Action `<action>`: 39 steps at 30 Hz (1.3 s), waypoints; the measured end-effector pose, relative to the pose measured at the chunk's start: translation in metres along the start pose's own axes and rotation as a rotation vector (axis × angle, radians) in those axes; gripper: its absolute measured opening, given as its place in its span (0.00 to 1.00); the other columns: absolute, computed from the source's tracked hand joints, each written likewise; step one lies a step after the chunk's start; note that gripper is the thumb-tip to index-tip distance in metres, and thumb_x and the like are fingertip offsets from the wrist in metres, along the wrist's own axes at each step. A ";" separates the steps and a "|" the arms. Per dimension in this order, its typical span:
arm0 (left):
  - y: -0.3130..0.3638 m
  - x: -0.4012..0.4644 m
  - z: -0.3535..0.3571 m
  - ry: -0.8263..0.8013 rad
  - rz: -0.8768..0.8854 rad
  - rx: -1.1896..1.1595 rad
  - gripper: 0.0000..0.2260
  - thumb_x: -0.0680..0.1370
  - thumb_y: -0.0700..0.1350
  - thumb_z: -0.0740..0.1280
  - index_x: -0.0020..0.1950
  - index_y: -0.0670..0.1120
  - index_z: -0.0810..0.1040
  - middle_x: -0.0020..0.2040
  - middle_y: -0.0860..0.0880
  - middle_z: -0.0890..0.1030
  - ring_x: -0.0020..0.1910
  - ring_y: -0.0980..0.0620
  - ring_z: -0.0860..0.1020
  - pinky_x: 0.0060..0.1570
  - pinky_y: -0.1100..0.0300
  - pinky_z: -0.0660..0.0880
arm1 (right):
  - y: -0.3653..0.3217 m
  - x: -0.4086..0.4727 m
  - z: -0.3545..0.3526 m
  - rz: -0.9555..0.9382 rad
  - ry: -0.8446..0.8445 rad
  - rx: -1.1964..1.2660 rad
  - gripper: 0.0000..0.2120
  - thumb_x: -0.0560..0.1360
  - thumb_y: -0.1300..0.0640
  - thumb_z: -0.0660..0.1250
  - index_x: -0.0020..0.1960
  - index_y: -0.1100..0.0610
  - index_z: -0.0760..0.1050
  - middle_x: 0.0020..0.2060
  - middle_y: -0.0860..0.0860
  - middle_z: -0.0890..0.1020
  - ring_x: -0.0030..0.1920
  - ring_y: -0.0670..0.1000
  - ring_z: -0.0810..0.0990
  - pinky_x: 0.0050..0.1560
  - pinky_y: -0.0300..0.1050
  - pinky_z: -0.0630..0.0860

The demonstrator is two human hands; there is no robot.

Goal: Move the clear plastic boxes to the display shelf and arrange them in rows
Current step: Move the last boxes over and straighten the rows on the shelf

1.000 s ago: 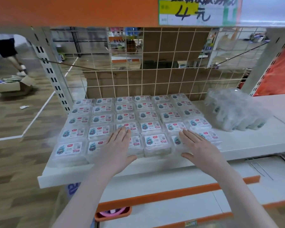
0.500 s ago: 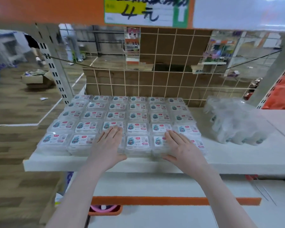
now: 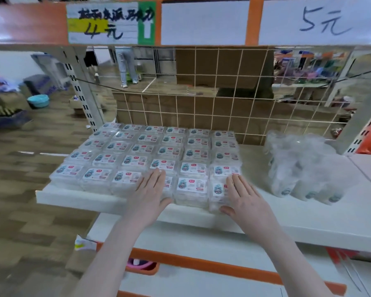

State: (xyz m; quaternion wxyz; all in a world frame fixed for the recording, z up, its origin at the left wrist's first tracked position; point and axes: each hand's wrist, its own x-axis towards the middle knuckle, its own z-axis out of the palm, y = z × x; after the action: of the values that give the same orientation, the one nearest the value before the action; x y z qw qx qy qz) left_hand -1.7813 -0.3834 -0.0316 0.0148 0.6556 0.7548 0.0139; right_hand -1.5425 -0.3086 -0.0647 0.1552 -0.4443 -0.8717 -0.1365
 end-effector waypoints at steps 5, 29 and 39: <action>0.001 0.002 0.003 0.018 -0.011 0.029 0.31 0.82 0.57 0.49 0.77 0.45 0.38 0.78 0.47 0.40 0.76 0.50 0.40 0.72 0.58 0.38 | 0.000 0.002 0.006 -0.001 -0.016 0.049 0.40 0.54 0.46 0.81 0.59 0.68 0.75 0.56 0.63 0.79 0.58 0.60 0.79 0.56 0.56 0.76; -0.018 0.013 -0.016 -0.004 -0.029 -0.098 0.35 0.78 0.64 0.50 0.78 0.48 0.41 0.78 0.51 0.41 0.76 0.53 0.42 0.73 0.56 0.42 | 0.011 0.003 -0.020 0.120 -0.248 0.282 0.54 0.62 0.27 0.20 0.76 0.59 0.40 0.73 0.48 0.42 0.75 0.47 0.41 0.70 0.37 0.38; -0.042 0.037 0.005 0.075 -0.138 -0.110 0.28 0.81 0.58 0.45 0.77 0.46 0.49 0.78 0.47 0.50 0.77 0.49 0.48 0.74 0.52 0.46 | -0.006 0.040 -0.021 0.394 -0.363 0.512 0.32 0.81 0.45 0.49 0.76 0.62 0.44 0.75 0.58 0.50 0.73 0.57 0.56 0.66 0.45 0.59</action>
State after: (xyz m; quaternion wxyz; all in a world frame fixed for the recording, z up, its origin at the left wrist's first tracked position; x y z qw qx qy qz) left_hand -1.8274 -0.3529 -0.0381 0.0236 0.5994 0.7962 0.0789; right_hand -1.5663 -0.2908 -0.0310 0.1276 -0.5673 -0.7887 0.1996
